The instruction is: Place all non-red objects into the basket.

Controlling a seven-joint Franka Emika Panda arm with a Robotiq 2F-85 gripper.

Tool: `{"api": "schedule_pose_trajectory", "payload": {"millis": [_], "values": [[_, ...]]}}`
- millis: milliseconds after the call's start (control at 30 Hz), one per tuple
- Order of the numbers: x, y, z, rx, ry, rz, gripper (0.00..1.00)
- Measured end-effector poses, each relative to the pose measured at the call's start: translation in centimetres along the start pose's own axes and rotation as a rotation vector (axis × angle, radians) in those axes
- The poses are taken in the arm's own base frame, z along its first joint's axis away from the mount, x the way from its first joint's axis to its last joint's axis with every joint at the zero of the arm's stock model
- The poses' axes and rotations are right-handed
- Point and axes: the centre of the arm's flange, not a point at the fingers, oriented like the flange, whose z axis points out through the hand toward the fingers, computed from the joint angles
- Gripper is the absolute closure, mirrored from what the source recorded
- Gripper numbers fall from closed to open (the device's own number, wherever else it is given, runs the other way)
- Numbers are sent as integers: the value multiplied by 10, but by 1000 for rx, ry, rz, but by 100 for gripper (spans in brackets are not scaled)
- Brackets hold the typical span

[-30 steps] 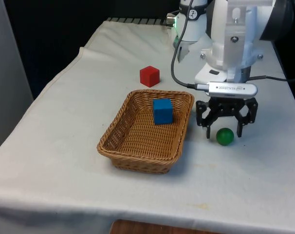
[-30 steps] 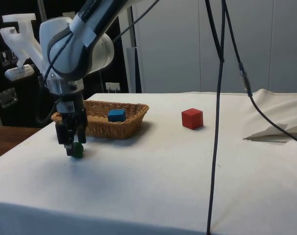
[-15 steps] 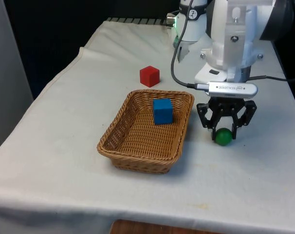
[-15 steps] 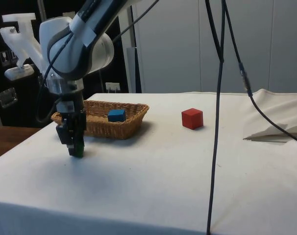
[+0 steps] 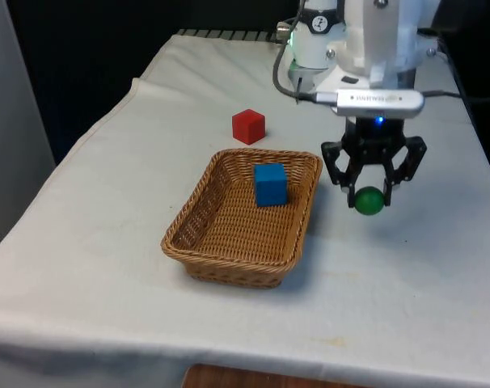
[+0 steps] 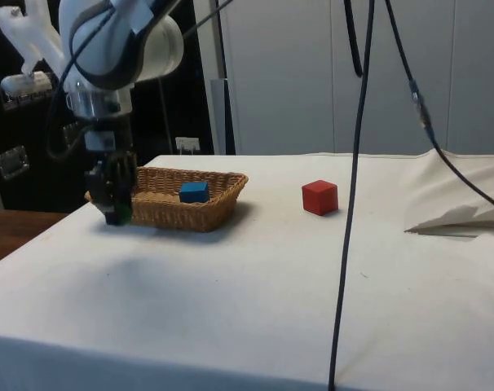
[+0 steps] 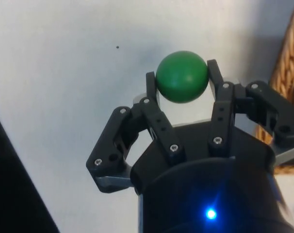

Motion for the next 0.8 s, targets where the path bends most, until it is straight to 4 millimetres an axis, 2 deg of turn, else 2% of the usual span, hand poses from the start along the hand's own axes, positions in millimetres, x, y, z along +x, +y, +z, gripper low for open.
{"api": "schedule_pose_trajectory", "payload": {"millis": [167,333,800], "values": [[2,5,-19,1,10,9,100],[4,19,-36,-6,20,24,100],[4,57,-48,-19,24,44,100]]}}
